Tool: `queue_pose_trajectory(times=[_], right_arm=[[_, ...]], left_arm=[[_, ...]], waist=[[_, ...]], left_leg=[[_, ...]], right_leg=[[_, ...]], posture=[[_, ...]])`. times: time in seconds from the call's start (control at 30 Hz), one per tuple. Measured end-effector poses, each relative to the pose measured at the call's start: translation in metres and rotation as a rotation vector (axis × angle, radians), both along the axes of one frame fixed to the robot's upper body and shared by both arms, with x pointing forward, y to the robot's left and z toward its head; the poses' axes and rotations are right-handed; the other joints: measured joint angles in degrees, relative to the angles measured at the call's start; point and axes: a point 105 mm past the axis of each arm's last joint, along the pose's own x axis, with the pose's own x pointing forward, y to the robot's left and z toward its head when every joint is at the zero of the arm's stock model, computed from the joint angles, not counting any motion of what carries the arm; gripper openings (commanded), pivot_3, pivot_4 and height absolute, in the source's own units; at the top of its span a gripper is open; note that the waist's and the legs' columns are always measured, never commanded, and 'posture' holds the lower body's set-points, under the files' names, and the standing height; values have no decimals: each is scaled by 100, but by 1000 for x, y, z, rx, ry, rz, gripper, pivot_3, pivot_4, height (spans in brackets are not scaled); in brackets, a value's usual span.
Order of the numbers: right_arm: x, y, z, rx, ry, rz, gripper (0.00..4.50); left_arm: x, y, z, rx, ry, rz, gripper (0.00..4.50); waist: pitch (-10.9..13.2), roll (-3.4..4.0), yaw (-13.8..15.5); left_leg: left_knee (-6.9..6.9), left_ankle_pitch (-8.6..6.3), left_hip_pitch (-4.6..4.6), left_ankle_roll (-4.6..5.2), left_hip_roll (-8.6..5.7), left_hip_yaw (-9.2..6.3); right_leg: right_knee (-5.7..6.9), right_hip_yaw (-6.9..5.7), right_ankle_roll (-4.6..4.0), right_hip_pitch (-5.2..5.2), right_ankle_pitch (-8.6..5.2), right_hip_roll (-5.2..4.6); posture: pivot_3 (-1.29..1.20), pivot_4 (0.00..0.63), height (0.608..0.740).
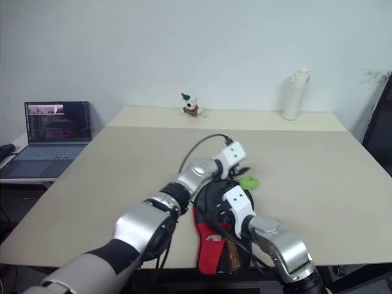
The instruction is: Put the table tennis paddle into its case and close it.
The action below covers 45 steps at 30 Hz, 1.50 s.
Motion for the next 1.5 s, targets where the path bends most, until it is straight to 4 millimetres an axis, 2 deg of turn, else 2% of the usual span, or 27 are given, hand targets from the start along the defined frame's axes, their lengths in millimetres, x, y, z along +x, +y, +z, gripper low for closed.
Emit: queue_pose_trajectory(times=[0.07, 0.17, 0.3, 0.37, 0.53, 0.63, 0.73, 0.87, 1.07, 1.23, 1.37, 1.5], right_arm=[[-1, -12, 3, -3, 12, -32, 4500], [-7, -16, 15, 44, 17, -29, 4500], [-20, -15, 42, 161, -2, 53, 4500], [-24, -18, 55, 213, -8, 96, 4500], [-20, -40, 79, 248, -35, 111, 4500], [-11, -52, 86, 234, -51, 81, 4500], [7, -69, 85, 198, -74, -6, 4500], [36, -86, 75, 122, -112, -136, 4500], [67, -79, 57, 77, -115, -152, 4500], [87, -71, 53, 75, -113, -138, 4500], [94, -64, 48, 74, -110, -116, 4500], [91, -55, 43, 80, -94, -58, 4500]], left_arm=[[8, 25, 13, -63, -11, 59, 2500], [12, 51, 29, -189, 13, 80, 2500], [-1, 64, 39, -356, 121, -76, 2500], [-15, 64, 28, -397, 212, -202, 2500], [-51, 60, -23, -368, 451, -388, 2500], [-61, 54, -31, -318, 497, -440, 2500], [-64, 50, -32, -257, 496, -462, 2500], [-69, 44, -46, -138, 512, -486, 2500], [-70, 40, -70, -112, 576, -452, 2500], [-67, 37, -70, -108, 569, -438, 2500], [-66, 35, -70, -101, 562, -437, 2500], [-66, 37, -72, -93, 565, -431, 2500]], waist=[[1, 0, 12], [5, 2, 13], [6, 2, 4], [6, 4, -3], [8, 5, -2], [8, 5, 5], [8, 6, 15], [8, 6, 8], [9, 7, -1], [9, 8, -1], [9, 8, -1], [11, 12, -1]], left_leg=[[-4, -1, -6, 1, -1, 0], [-5, -2, -19, 1, -3, 1], [-5, -2, -21, 1, -3, 1], [-3, -2, -18, 1, -3, 2], [0, -1, -16, 1, -1, 0], [1, -1, -15, 2, -1, -1], [0, -2, -14, 2, -3, 5], [-1, -2, -13, 3, -6, 12], [-1, -2, -14, 3, -5, 11], [0, -2, -14, 3, -4, 13], [-2, -2, -15, 3, -3, 11], [-2, -2, -15, 4, -2, 12]], right_leg=[[-9, -1, -1, -2, 1, -2], [-9, 0, -10, -17, 7, -3], [-9, -2, -17, -18, 10, -2], [-6, 0, -27, -15, 17, -3], [-2, 1, -29, -15, 18, -1], [0, 1, -30, -15, 18, 1], [-1, 6, -29, -14, 18, 1], [-2, 10, -29, -16, 18, 4], [0, 10, -29, -19, 18, 10], [1, 12, -29, -20, 19, 7], [1, 10, -30, -20, 19, 7], [1, 12, -30, -21, 19, 6]], posture=[[0, 150, 740], [0, 150, 740], [0, 150, 740], [0, 150, 740], [0, 150, 740], [0, 150, 740], [0, 150, 740], [0, 150, 740], [0, 150, 740], [0, 150, 740], [0, 150, 740], [0, 150, 740]])
